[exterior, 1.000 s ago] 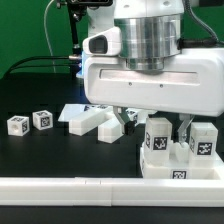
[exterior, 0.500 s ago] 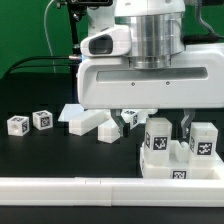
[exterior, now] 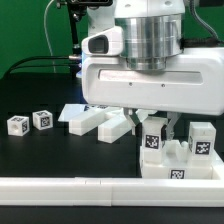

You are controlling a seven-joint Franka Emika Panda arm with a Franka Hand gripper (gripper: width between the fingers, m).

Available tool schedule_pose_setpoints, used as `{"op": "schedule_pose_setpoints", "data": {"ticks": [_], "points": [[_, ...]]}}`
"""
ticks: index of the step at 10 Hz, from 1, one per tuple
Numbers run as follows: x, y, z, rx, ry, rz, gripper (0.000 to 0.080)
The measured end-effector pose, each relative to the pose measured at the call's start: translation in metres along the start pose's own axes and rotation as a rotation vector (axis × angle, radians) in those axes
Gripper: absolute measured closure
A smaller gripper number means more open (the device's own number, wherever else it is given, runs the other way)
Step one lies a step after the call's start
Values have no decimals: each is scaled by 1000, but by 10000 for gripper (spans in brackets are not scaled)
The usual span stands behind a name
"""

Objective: Assemble chair

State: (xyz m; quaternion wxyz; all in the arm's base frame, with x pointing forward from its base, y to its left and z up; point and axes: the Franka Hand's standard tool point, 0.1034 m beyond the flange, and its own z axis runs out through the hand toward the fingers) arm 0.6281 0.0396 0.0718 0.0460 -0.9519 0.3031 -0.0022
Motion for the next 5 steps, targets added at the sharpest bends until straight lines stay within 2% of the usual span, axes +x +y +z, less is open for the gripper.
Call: {"op": "schedule_pose_setpoints", "data": {"ticks": [3,4,5], "points": [[2,1,0,-9,15,596,515],[5,1,-1,11,5,815,515],[7,1,-1,22,-3,888,515]]}}
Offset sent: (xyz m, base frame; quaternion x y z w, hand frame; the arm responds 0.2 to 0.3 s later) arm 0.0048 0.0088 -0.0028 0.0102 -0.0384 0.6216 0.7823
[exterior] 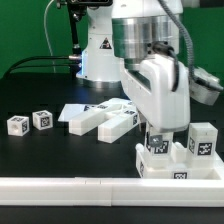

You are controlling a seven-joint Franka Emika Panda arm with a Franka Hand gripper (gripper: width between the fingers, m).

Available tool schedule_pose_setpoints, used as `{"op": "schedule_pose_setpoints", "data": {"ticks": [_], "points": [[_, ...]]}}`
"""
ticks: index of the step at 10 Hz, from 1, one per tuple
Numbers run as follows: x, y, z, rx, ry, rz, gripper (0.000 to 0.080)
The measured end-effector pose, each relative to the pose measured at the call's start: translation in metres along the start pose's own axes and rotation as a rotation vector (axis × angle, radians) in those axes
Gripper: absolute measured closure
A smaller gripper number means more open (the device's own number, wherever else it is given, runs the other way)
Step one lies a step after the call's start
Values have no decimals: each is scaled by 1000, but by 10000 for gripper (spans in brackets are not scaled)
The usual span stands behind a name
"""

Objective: Assemble chair

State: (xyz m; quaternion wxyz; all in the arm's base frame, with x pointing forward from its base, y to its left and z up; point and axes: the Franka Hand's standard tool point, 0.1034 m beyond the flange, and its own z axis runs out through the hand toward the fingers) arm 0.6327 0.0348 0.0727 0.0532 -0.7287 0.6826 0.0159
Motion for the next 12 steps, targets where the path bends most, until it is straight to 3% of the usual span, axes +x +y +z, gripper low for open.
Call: {"op": "schedule_pose_setpoints", "data": {"ticks": [2,3,4,5,6,10,12], "points": [[0,0,0,-1,1,-13,515],[0,0,0,0,2,-80,438],[-2,-1,0,7,4,-247,245],[-4,-4,-1,23,10,-415,245],[-8,-2,0,29,10,-560,171],[-10,3,1,22,10,-895,151],[-4,4,1,21,30,-1256,150]]}}
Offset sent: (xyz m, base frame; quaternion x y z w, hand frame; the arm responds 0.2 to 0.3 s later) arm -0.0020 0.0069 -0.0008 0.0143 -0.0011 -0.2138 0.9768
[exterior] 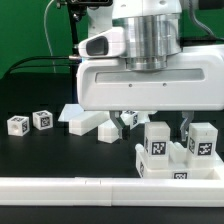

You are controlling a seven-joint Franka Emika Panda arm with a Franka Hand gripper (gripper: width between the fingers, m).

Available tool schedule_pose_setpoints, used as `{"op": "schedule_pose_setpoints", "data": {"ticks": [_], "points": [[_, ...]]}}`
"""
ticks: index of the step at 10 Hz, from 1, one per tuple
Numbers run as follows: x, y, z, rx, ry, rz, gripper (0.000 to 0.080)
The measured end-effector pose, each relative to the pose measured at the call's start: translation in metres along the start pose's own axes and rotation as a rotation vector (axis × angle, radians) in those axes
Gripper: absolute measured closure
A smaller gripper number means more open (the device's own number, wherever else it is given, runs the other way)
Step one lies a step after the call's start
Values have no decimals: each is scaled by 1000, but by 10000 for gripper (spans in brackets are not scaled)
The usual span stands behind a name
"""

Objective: Assemble chair

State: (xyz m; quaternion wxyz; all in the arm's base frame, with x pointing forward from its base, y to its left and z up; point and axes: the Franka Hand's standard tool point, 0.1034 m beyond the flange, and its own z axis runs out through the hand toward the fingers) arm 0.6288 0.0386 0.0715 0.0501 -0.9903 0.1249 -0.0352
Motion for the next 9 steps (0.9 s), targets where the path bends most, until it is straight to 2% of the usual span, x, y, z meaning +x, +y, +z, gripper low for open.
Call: {"op": "schedule_pose_setpoints", "data": {"ticks": [1,2,3,4,6,9], "points": [[0,1,0,-1,-1,12,236],[0,1,1,-2,-1,28,371],[0,1,1,-2,-1,37,371],[0,1,1,-2,-1,72,517],[0,1,1,-1,-2,234,516],[6,-3,2,2,20,670,516]]}}
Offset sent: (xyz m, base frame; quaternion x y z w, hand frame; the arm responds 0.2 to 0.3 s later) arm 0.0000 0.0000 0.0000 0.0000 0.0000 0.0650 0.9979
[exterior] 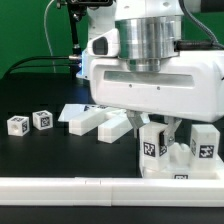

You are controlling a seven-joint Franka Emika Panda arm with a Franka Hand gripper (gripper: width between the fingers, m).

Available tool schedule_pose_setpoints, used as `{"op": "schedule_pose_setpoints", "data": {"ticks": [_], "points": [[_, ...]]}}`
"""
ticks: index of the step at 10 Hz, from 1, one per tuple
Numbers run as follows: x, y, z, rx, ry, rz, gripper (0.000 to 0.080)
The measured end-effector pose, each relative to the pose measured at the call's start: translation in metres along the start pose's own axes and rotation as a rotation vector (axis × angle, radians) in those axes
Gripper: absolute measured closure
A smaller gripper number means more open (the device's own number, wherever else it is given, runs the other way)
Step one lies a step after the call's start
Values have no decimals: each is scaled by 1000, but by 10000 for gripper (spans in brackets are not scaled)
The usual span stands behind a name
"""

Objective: Assemble chair

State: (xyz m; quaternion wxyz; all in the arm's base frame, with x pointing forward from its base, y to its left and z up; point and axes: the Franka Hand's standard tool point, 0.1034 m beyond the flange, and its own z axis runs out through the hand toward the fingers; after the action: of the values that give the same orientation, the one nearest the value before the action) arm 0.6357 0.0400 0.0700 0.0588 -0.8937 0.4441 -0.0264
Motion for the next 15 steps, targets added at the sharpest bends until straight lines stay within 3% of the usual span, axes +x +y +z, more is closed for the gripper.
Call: {"op": "schedule_pose_setpoints", "data": {"ticks": [3,6,8,9,10,11,15], "points": [[0,-1,1,-12,-21,567,515],[2,-3,1,-9,-19,673,515],[2,-3,1,-9,-18,586,278],[4,-5,0,5,-10,415,278],[6,-7,0,32,13,200,173],[3,-6,2,35,13,22,156],[4,-4,2,29,16,-167,151]]}}
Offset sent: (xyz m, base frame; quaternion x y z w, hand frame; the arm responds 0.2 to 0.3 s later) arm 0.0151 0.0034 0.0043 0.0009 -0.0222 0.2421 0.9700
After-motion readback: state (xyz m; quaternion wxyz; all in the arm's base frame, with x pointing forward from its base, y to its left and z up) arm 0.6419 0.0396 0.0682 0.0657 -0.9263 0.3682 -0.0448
